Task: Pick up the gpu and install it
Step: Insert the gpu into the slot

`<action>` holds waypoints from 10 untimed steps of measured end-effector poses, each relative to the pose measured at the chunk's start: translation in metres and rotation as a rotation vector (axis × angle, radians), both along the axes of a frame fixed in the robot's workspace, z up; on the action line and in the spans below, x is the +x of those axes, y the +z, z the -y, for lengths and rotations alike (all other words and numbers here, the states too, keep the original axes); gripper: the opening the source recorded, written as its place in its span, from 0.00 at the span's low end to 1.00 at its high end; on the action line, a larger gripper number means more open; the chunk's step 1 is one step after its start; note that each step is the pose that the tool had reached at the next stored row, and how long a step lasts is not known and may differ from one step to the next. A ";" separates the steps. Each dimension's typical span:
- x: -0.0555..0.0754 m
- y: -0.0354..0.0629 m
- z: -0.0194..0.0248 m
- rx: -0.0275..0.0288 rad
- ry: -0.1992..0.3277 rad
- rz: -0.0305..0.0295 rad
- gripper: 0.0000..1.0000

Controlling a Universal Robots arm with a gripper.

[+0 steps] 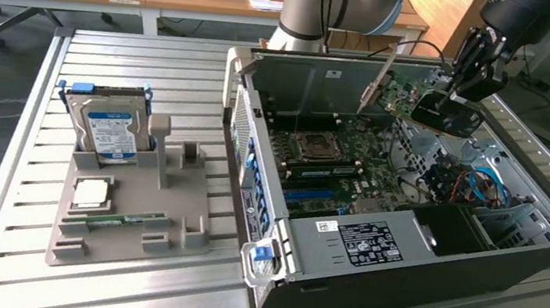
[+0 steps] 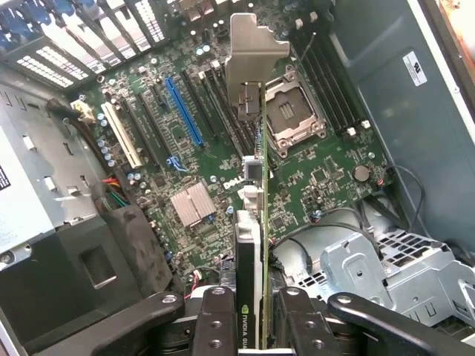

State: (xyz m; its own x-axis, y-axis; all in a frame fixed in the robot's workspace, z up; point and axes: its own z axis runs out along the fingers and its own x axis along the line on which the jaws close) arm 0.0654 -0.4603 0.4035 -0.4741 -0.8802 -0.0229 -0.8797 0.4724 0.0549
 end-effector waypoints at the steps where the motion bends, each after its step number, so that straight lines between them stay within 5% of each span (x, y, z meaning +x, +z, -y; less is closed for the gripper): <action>1: 0.000 0.0000 0.0000 0.0000 0.000 0.0001 0.27; 10: 0.000 0.0000 0.0000 0.0000 0.000 0.0000 0.27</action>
State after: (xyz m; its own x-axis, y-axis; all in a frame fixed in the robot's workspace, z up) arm 0.0654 -0.4603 0.4035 -0.4740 -0.8802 -0.0229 -0.8797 0.4724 0.0549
